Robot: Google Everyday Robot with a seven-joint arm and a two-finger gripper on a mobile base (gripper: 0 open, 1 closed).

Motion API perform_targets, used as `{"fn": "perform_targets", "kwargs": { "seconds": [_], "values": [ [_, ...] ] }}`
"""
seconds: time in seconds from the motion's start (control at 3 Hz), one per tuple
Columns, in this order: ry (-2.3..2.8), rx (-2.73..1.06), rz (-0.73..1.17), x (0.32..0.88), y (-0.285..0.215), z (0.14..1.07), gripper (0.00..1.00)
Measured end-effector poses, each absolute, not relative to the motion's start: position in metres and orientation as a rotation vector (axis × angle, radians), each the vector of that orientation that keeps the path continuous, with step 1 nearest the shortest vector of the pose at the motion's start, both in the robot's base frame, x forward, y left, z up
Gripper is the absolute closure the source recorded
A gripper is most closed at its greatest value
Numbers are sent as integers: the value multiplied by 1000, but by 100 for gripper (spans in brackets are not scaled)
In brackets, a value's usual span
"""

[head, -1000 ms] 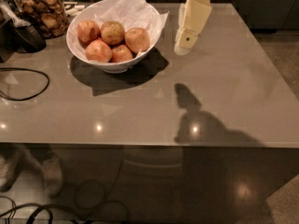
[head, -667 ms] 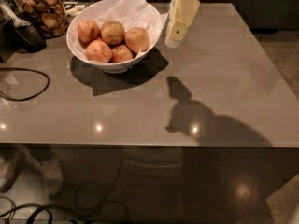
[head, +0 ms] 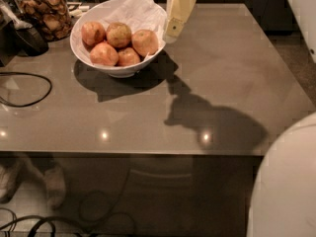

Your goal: Pick apple from white bowl

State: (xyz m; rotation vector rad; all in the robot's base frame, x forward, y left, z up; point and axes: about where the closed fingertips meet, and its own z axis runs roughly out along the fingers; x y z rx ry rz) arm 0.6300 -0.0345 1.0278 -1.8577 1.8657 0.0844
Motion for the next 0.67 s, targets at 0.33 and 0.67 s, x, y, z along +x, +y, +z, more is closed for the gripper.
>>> {"fn": "perform_targets", "kwargs": {
  "seconds": [0.33, 0.67],
  "values": [
    [1868, -1859, 110, 640, -29, 1024, 13],
    [1866, -1864, 125, 649, -24, 1021, 9]
  ]
}}
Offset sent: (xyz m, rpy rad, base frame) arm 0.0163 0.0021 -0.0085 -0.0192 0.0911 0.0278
